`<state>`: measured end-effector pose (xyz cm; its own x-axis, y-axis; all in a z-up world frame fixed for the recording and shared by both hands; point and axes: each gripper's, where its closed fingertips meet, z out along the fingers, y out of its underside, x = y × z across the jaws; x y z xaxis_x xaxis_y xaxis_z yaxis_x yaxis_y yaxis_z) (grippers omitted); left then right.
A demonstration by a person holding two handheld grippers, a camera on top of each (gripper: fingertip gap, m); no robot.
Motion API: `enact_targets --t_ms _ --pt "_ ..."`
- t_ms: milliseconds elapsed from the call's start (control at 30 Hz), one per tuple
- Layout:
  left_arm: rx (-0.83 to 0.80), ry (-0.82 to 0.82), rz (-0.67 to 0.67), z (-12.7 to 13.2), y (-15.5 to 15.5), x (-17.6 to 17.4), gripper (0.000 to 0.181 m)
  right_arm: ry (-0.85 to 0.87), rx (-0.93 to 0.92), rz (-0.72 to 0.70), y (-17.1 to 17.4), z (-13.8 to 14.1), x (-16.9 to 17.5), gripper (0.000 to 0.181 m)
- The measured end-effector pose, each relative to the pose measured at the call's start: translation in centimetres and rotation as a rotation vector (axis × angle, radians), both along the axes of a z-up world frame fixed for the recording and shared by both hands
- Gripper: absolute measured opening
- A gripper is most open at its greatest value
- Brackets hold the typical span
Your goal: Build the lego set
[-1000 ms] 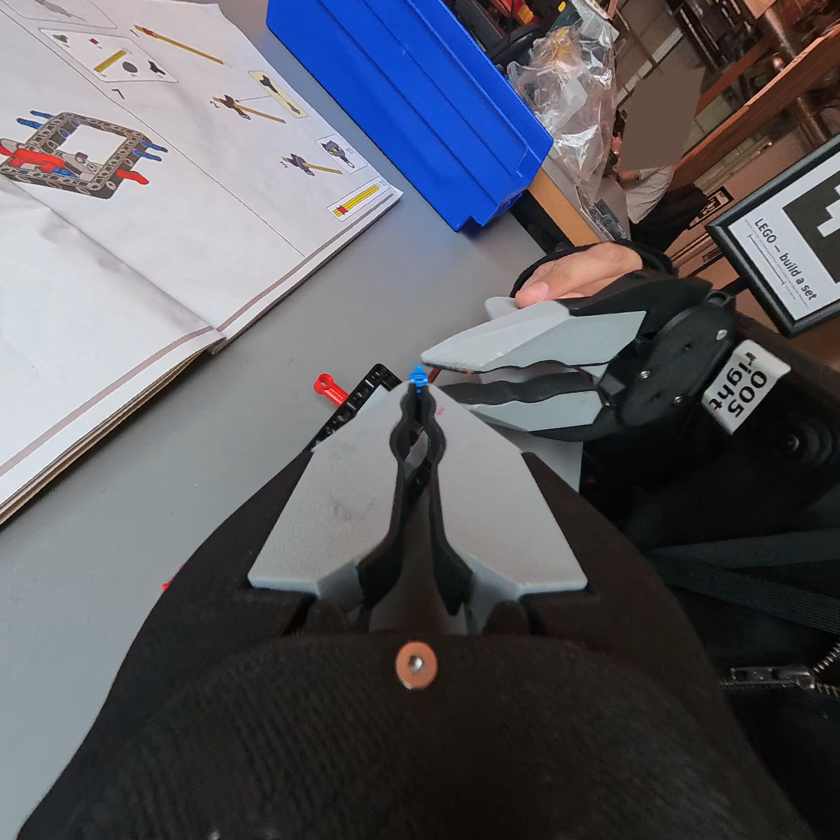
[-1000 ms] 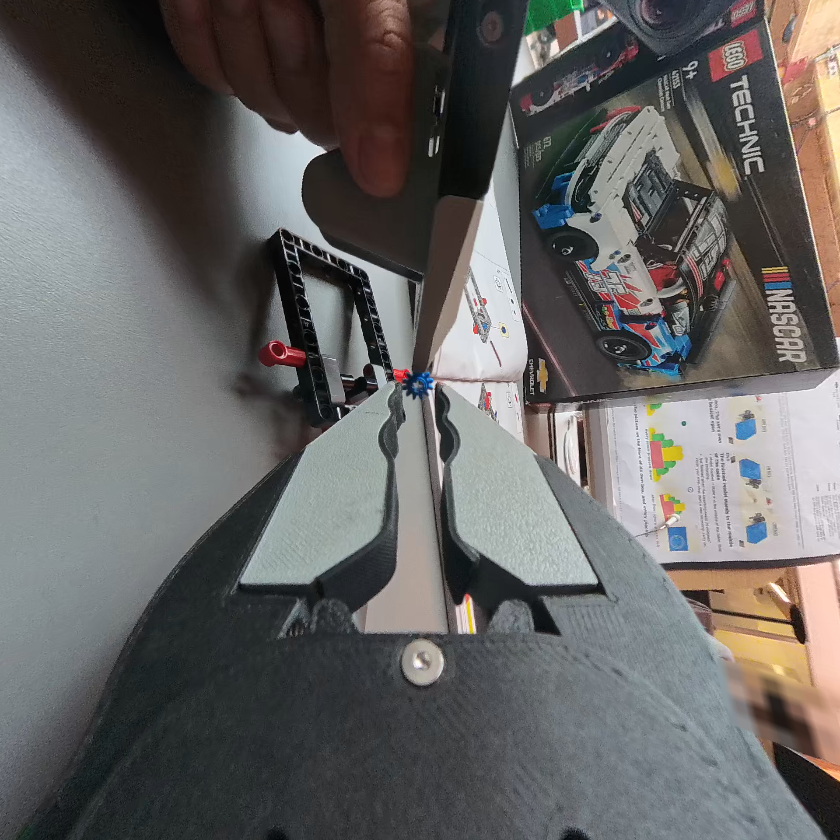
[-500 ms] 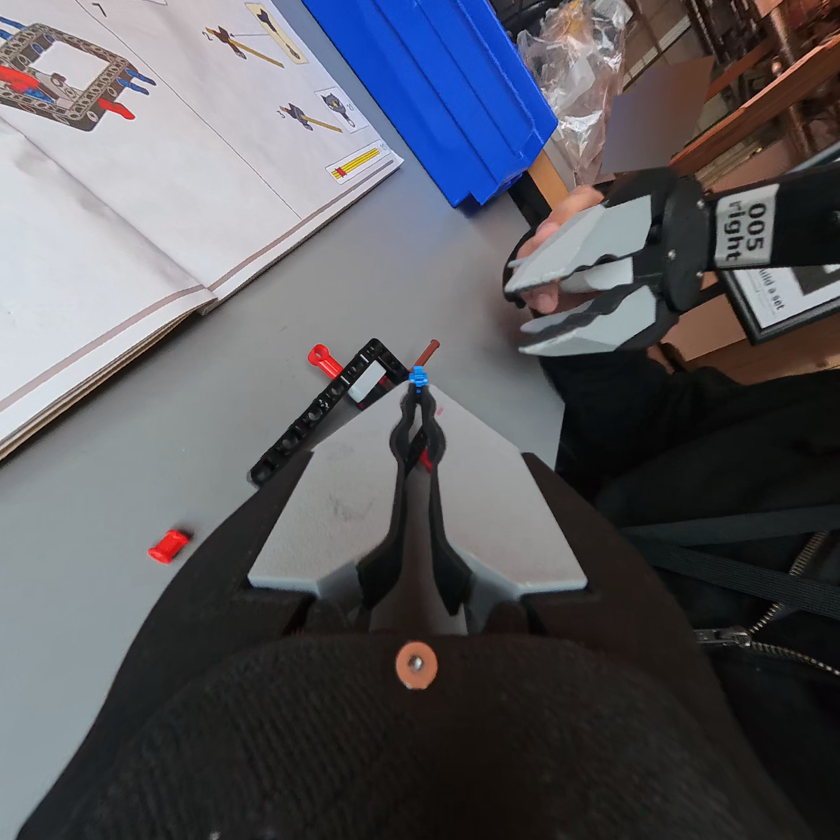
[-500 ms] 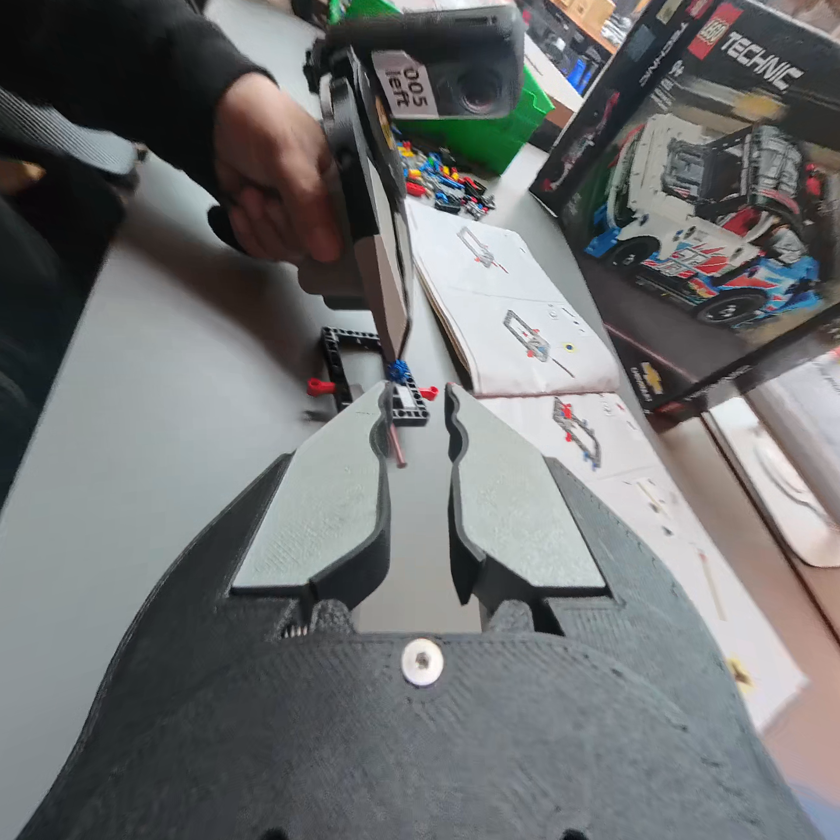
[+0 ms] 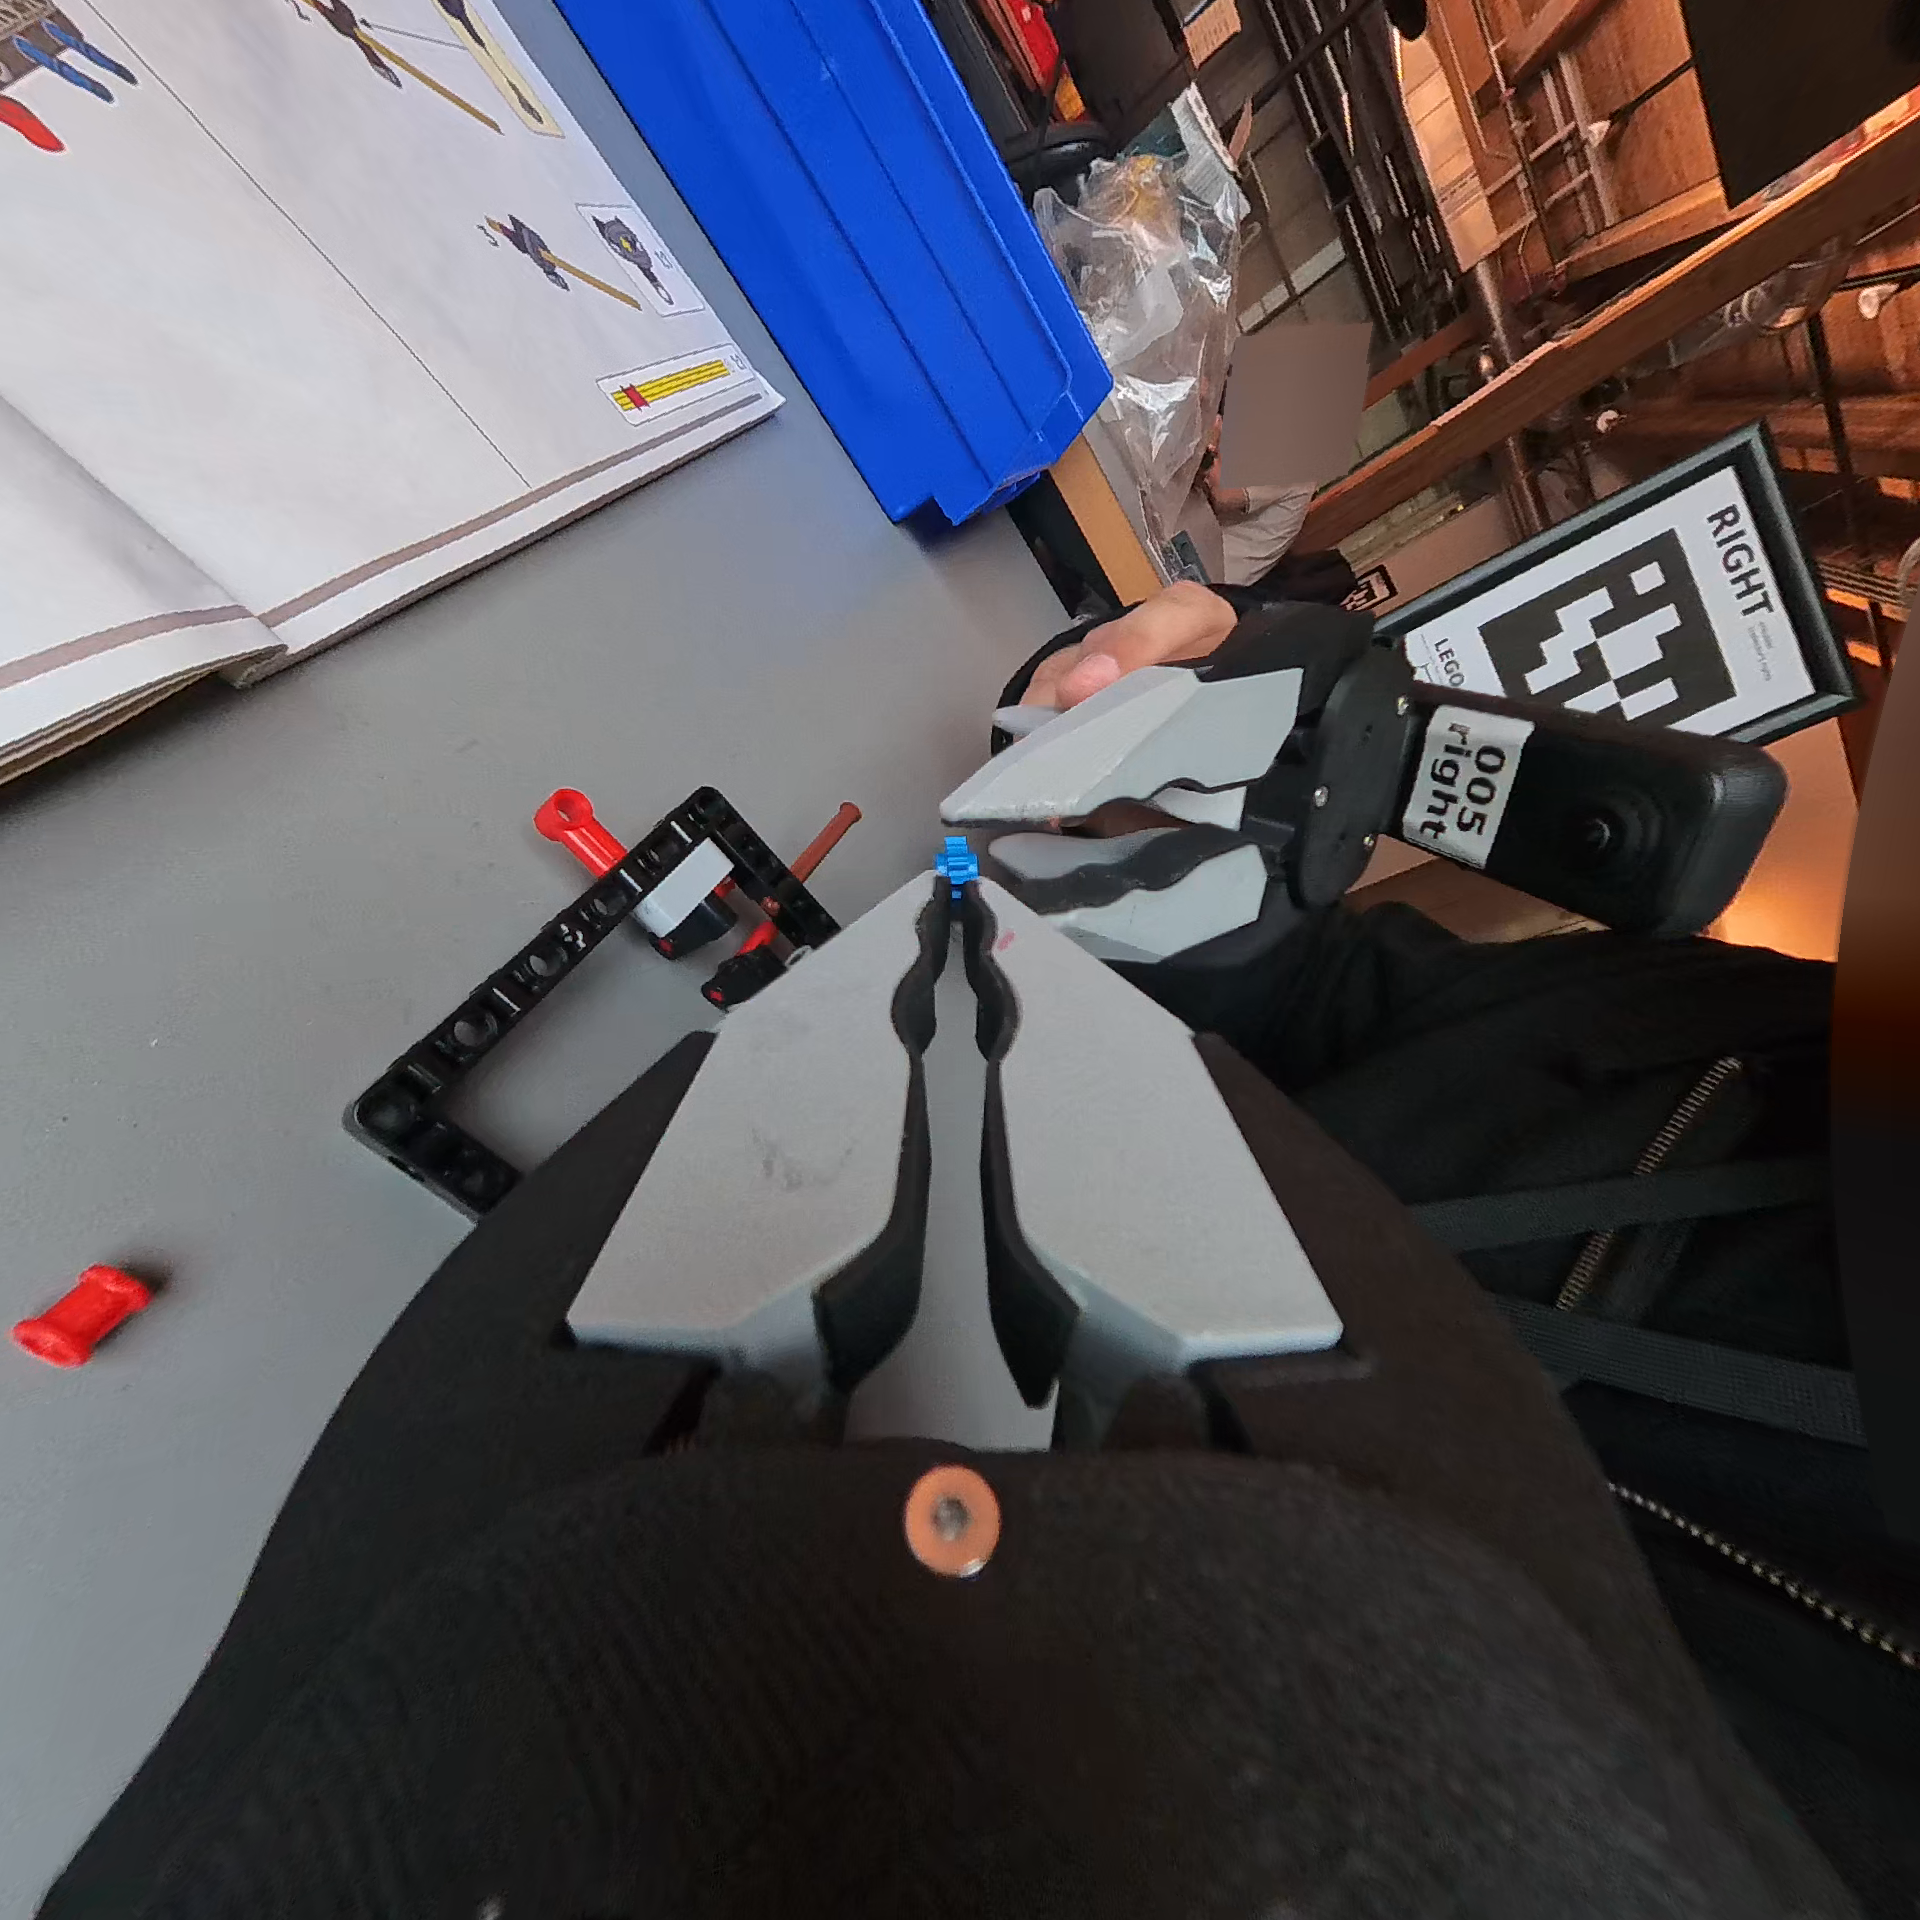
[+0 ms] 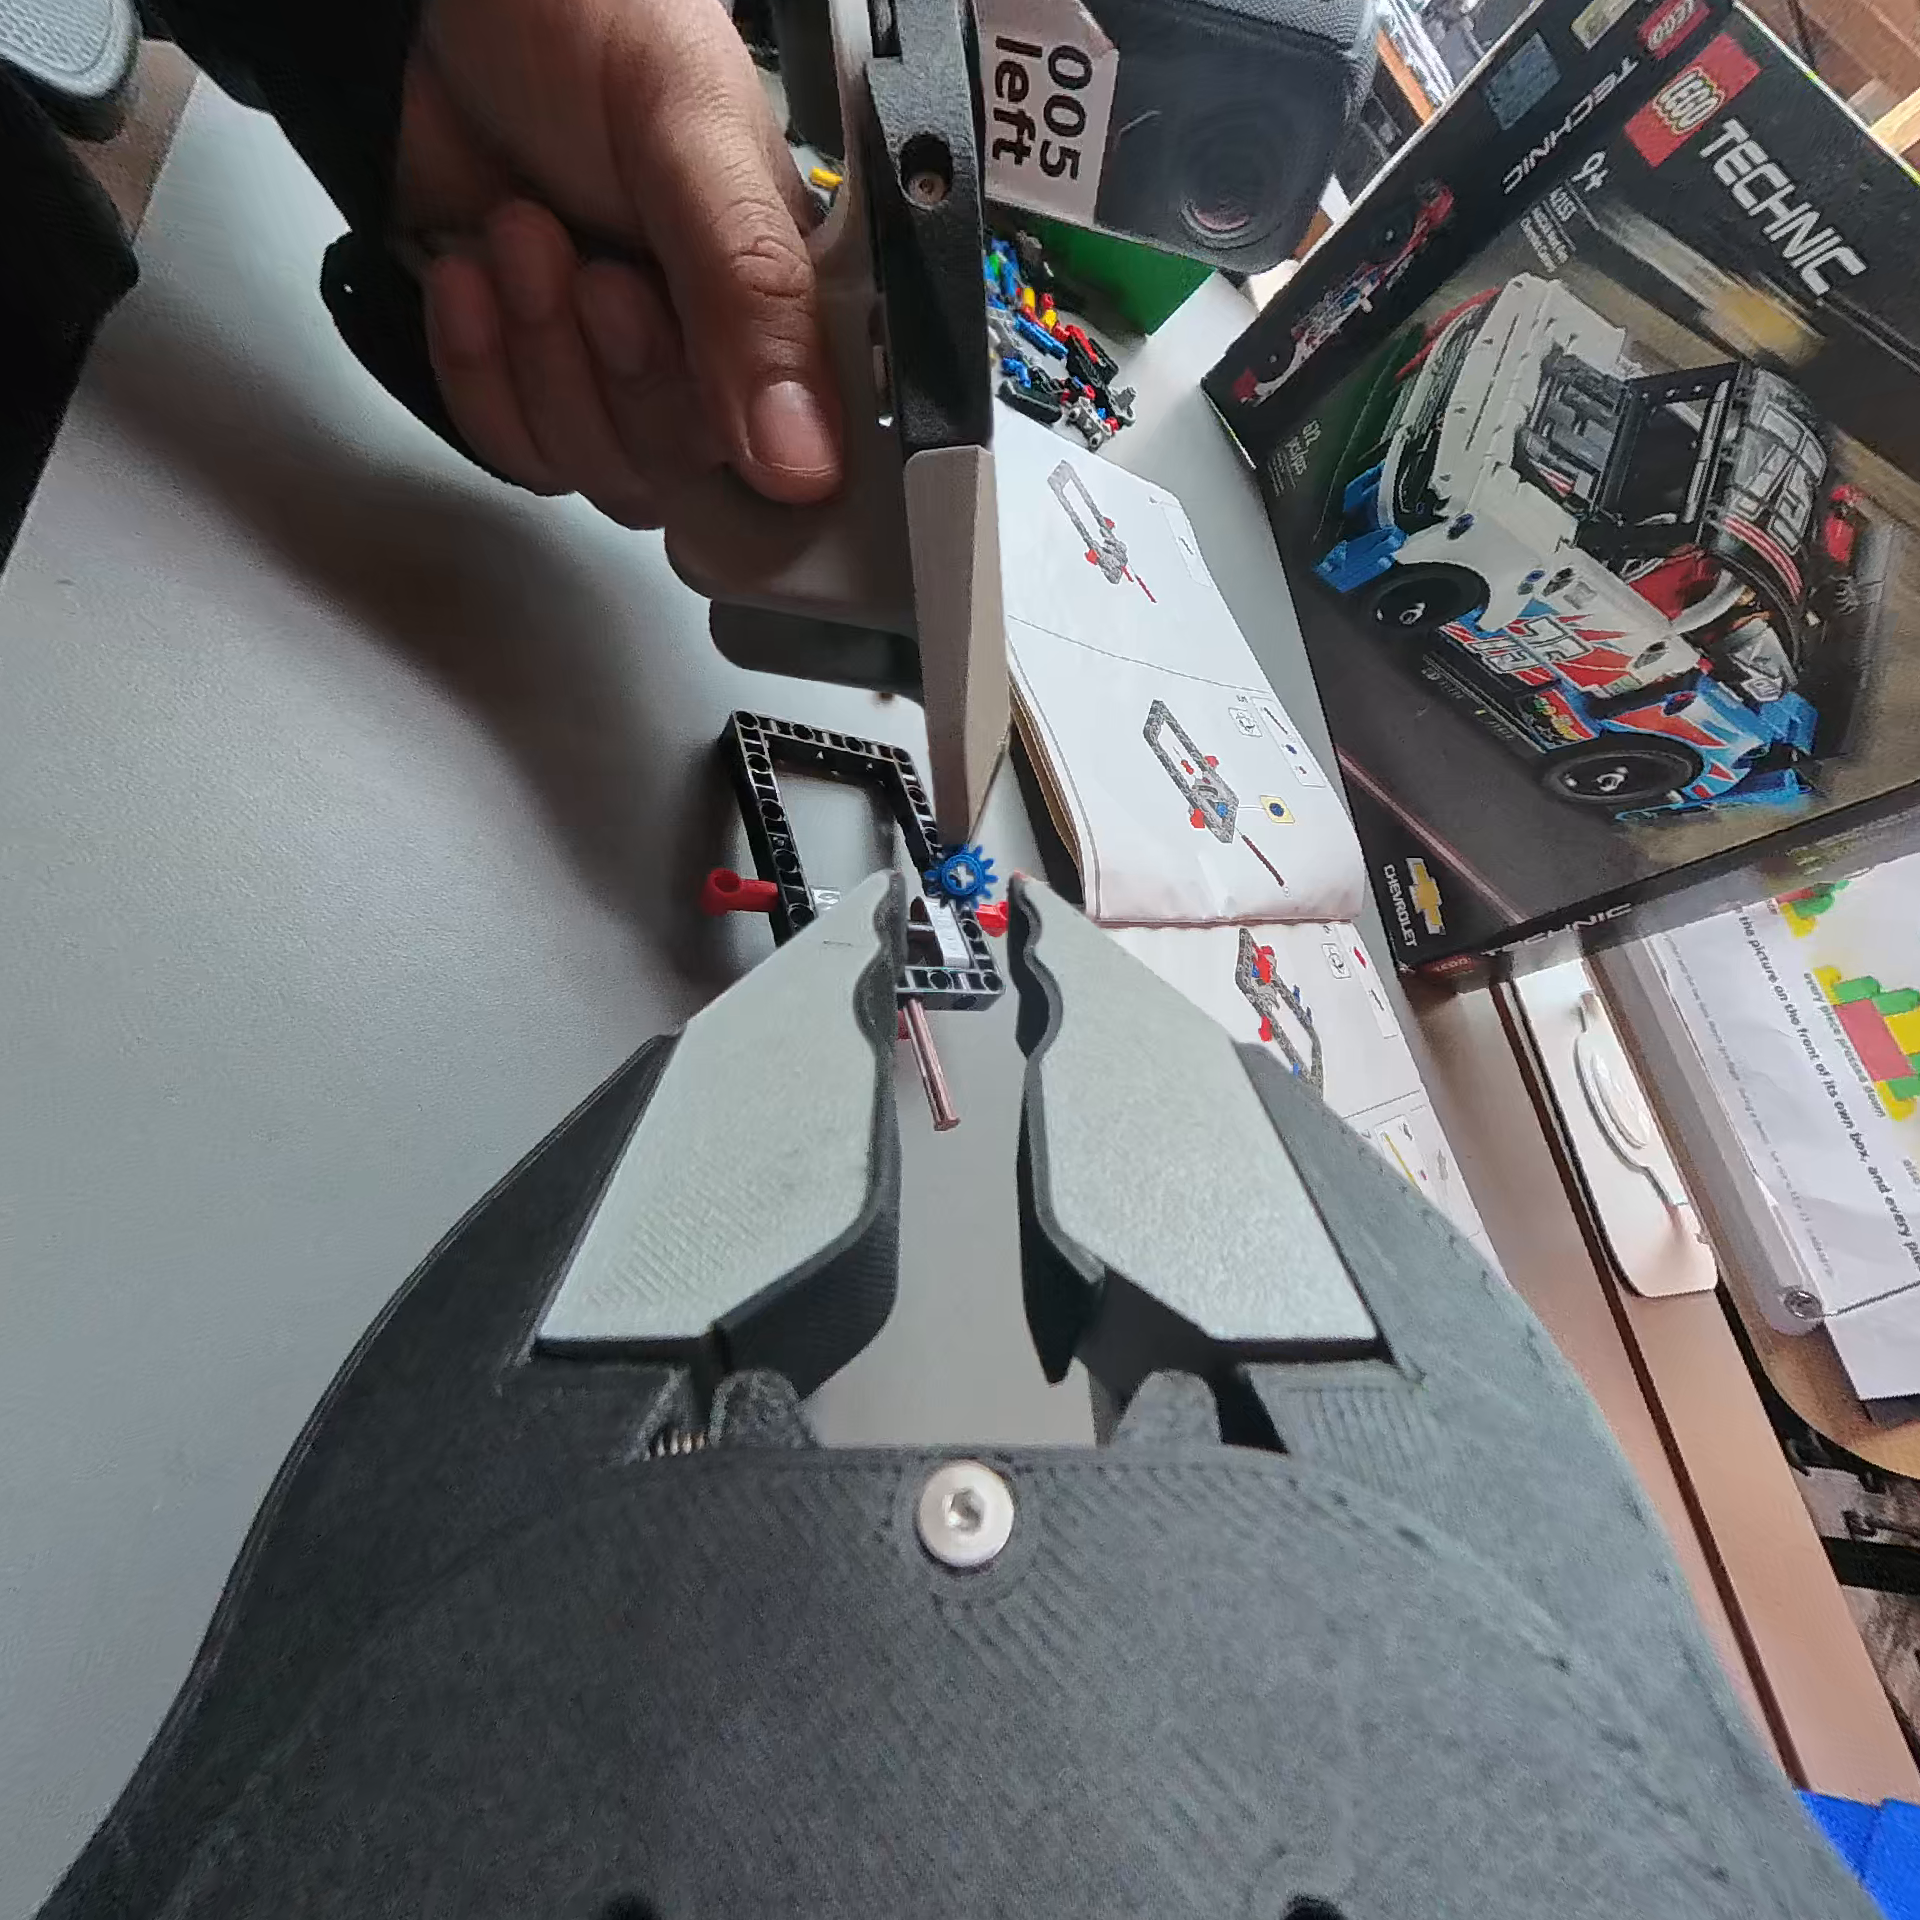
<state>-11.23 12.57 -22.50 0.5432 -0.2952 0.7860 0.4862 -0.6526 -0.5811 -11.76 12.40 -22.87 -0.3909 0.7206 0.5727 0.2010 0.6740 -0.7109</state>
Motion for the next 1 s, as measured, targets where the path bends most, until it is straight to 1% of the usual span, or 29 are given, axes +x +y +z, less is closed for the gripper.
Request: enact_targets --t_ms 67,267,400,433,500,667,733,767,833,1000 --pt "0.001 -0.012 -0.003 0.1 0.0 0.2 0.0 -0.002 0.001 -0.005 0.1 -0.1 0.0 0.011" --pt "-0.002 -0.024 -0.007 0.0 0.1 0.3 0.0 -0.018 -0.015 0.0 0.1 -0.3 0.0 0.01" --pt "0.011 0.022 -0.018 -0.2 0.0 0.3 0.001 -0.042 -0.056 0.007 0.0 -0.5 0.0 0.01" --pt "0.016 0.068 -0.023 -0.4 -0.1 0.2 0.004 -0.047 -0.072 0.008 0.0 -0.5 0.0 0.01" --pt "0.044 0.238 -0.038 -1.2 -0.2 -0.2 0.012 -0.057 -0.115 0.015 0.1 -0.4 0.1 0.01" --pt "0.295 0.587 -0.11 0.4 -0.3 0.1 0.012 -0.085 -0.219 0.045 0.2 -0.2 0.4 0.01" --pt "0.351 0.691 -0.166 0.3 -0.4 0.5 0.011 -0.084 -0.248 0.065 0.0 0.0 0.5 0.01" --pt "0.378 0.725 -0.195 0.2 -0.5 0.8 0.011 -0.083 -0.258 0.068 0.1 0.1 0.6 0.01" --pt "0.411 0.79 -0.2 0.2 -0.3 0.6 0.011 -0.089 -0.277 0.084 0.0 0.2 0.7 0.01" --pt "0.461 0.763 -0.231 0.9 -0.3 1.0 0.009 -0.098 -0.3 0.111 -0.4 0.2 0.9 0.01"
